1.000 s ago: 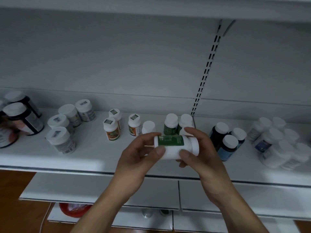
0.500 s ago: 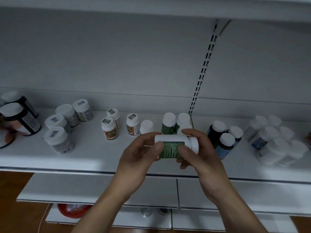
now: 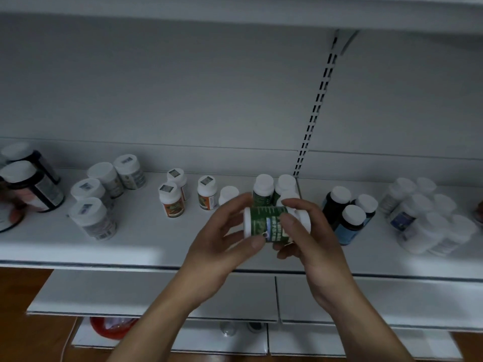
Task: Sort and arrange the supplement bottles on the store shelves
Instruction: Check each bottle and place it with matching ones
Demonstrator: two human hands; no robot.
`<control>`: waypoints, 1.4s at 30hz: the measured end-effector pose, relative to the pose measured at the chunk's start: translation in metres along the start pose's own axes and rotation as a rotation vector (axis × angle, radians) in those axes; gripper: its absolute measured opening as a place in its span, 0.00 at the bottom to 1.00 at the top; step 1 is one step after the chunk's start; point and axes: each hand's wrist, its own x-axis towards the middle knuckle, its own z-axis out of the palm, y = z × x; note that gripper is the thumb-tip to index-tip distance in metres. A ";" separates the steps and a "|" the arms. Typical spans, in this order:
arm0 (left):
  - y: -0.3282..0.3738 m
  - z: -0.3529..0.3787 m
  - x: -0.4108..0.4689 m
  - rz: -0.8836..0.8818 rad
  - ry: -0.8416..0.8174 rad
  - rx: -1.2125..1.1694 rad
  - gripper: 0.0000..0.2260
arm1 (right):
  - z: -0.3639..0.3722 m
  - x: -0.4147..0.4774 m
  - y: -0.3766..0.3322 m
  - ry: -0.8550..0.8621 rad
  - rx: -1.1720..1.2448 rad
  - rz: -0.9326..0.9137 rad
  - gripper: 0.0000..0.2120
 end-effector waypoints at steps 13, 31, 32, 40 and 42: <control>-0.003 -0.002 0.003 0.067 0.014 0.021 0.22 | -0.001 0.002 -0.002 0.000 0.052 0.031 0.13; -0.013 0.002 0.007 -0.128 0.132 0.271 0.12 | 0.002 0.012 0.005 0.122 -0.191 0.031 0.19; -0.016 0.001 0.006 -0.092 0.094 0.328 0.16 | 0.002 0.013 0.007 0.120 -0.242 0.018 0.17; -0.058 -0.009 0.003 -0.074 0.208 0.600 0.22 | 0.001 0.029 0.022 0.139 -0.535 -0.096 0.23; -0.069 -0.014 0.000 -0.123 0.251 0.562 0.21 | -0.009 0.038 0.026 0.290 -0.534 -0.198 0.20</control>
